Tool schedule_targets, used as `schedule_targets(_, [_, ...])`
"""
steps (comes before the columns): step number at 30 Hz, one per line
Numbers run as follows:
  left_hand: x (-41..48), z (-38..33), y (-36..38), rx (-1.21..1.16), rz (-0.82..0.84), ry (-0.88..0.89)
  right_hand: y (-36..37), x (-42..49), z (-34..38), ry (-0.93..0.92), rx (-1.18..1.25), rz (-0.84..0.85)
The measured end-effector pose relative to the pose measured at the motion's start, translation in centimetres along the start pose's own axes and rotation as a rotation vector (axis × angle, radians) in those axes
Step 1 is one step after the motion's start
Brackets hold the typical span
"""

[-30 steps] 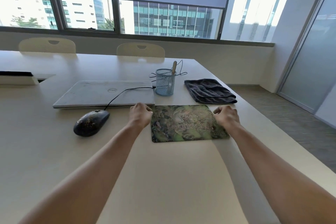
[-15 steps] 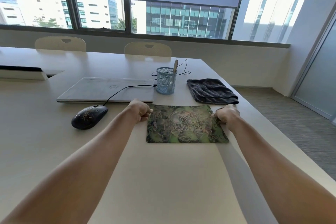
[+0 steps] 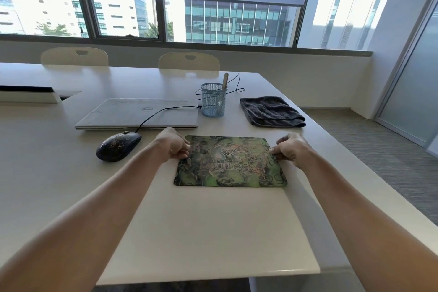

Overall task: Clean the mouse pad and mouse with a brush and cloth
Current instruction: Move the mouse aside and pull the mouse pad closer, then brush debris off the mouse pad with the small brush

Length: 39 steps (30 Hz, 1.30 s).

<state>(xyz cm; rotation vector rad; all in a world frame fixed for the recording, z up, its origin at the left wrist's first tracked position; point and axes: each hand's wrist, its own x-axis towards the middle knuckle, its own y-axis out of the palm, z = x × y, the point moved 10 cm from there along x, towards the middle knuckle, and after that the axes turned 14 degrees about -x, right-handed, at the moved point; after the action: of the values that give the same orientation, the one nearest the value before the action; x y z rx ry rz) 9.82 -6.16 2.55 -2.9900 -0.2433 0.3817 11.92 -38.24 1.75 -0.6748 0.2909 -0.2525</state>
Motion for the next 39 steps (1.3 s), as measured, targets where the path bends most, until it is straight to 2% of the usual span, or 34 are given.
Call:
schedule_targets(7, [-1.1,1.2,-2.7,-0.011,0.116,-0.060,1.1,-2.2,0.6,-0.037,0.035,0.076])
schedule_targets(10, [-0.6,0.8,-3.5,0.035,0.094,0.003,1.4,-2.6,0.9,-0.036,0.035,0.073])
schedule_targets(15, [1.1,-1.0,-3.2,0.326,-0.014,0.214,1.3,-2.1,0.7,-0.022,-0.003,-0.018])
schedule_targets(18, [1.7,-2.2,-1.8,0.569,-0.007,0.336,1.3,-2.1,0.9,-0.018,-0.018,-0.054])
schedule_targets(20, [1.9,-2.5,-1.3,0.638,0.007,0.370,1.4,-2.2,1.1,-0.015,-0.029,-0.058])
schedule_targets(30, [1.6,-2.3,-4.0,0.667,-0.116,0.500,2.3,-2.6,1.8,-0.054,-0.112,-0.082])
schedule_targets(33, [1.3,-2.3,-4.1,0.668,-0.137,0.516,2.4,-2.6,2.4,-0.064,-0.226,-0.089])
schedule_targets(36, [0.9,-2.4,-4.0,0.643,-0.195,0.549,1.9,-2.6,4.0,-0.095,-0.415,-0.170])
schedule_targets(39, [0.7,-2.5,-3.8,0.605,-0.255,0.601,2.1,-2.4,6.2,-0.147,-0.489,-0.235])
